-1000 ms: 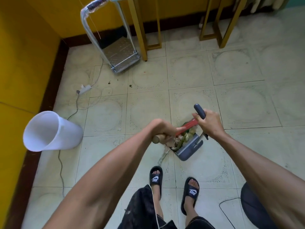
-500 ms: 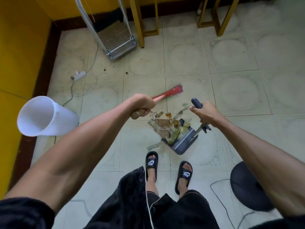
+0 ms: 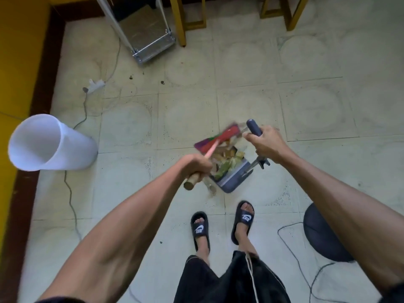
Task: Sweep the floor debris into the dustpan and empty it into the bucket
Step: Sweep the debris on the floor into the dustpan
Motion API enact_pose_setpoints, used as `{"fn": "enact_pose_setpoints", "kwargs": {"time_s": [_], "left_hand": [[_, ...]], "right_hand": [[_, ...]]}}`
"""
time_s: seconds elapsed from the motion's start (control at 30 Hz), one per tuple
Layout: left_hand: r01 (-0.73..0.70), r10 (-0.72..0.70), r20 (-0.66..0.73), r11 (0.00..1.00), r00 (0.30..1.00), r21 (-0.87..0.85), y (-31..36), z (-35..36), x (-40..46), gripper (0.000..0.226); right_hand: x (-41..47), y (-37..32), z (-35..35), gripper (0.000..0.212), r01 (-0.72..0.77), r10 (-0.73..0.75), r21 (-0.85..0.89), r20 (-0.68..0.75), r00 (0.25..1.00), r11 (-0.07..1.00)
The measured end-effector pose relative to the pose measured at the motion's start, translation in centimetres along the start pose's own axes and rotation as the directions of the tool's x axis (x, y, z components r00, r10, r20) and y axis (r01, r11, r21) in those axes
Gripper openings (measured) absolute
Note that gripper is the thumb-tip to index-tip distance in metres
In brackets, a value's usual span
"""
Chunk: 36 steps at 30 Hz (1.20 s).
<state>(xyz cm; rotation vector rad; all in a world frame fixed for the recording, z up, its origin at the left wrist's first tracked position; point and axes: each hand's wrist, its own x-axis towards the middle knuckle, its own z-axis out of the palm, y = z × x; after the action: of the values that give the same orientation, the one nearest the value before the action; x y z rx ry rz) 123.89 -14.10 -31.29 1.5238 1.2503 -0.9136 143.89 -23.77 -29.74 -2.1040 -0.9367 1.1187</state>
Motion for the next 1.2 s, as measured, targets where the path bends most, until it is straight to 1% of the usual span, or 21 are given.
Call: {"fn": "enact_pose_setpoints", "kwargs": {"time_s": [0.1,0.17,0.2,0.33,0.4,0.47,0.63,0.77,0.9,1.0,1.07,1.13,1.2], "left_hand": [[-0.028,0.052,0.134,0.985,0.99,-0.171,-0.6,0.2,-2.2,0.013],[-0.04,0.079,0.192,0.979,0.978,-0.198,-1.6,0.6,-3.7,0.004],[-0.054,0.091,0.199,0.981,0.976,-0.186,-2.1,0.5,-4.3,0.005],[-0.089,0.097,0.153,0.994,0.983,-0.06,-4.4,-0.9,-6.7,0.009],[-0.099,0.1,0.08,0.995,0.992,-0.023,-5.3,-1.8,-7.8,0.016],[-0.112,0.112,0.004,0.994,0.994,-0.017,-5.8,-2.5,-8.8,0.012],[-0.103,0.092,-0.095,0.988,0.991,-0.118,-6.6,-2.7,-10.0,0.004],[-0.085,0.055,-0.163,0.979,0.985,-0.183,-7.1,-0.8,-10.2,0.006],[-0.081,0.029,-0.219,0.969,0.975,-0.233,-7.8,2.1,-9.8,0.012],[-0.045,-0.022,-0.222,0.955,0.975,-0.292,-8.1,5.3,-9.4,0.013],[-0.008,-0.063,-0.194,0.937,0.979,-0.348,-8.1,7.9,-8.8,0.016],[0.0,-0.074,-0.168,0.914,0.983,-0.405,-8.0,10.8,-8.3,0.023],[0.012,-0.078,-0.112,0.866,0.991,-0.5,-7.7,13.8,-8.1,0.026]], "right_hand": [[-0.9,-0.9,2.0,0.027,-0.012,0.012,0.017,-0.004,1.0,1.0],[-1.9,-1.0,3.0,0.029,-0.029,0.03,0.034,-0.027,0.999,0.999],[-2.5,-1.0,3.3,0.03,-0.038,0.04,0.034,-0.051,0.998,0.999],[-5.7,-0.3,3.5,0.034,-0.062,0.059,-0.016,-0.138,0.989,0.998],[-7.6,0.3,3.5,0.033,-0.086,0.077,-0.054,-0.144,0.987,0.995],[-9.3,1.0,3.4,0.032,-0.097,0.082,-0.103,-0.137,0.987,0.99],[-12.2,2.2,1.9,0.033,-0.078,0.056,-0.211,-0.107,0.993,0.975],[-13.6,3.0,0.3,0.035,-0.006,0.013,-0.332,0.017,1.0,0.943],[-14.4,3.9,-0.6,0.032,0.052,-0.012,-0.386,0.107,0.994,0.921],[-15.5,5.1,-0.9,0.031,0.053,-0.004,-0.374,0.13,0.992,0.926],[-16.2,6.2,-0.5,0.03,0.059,-0.004,-0.348,0.156,0.988,0.936],[-16.5,6.7,-0.3,0.03,0.068,-0.02,-0.303,0.161,0.987,0.95],[-16.6,7.1,0.1,0.032,0.067,-0.028,-0.238,0.161,0.987,0.969]]}}
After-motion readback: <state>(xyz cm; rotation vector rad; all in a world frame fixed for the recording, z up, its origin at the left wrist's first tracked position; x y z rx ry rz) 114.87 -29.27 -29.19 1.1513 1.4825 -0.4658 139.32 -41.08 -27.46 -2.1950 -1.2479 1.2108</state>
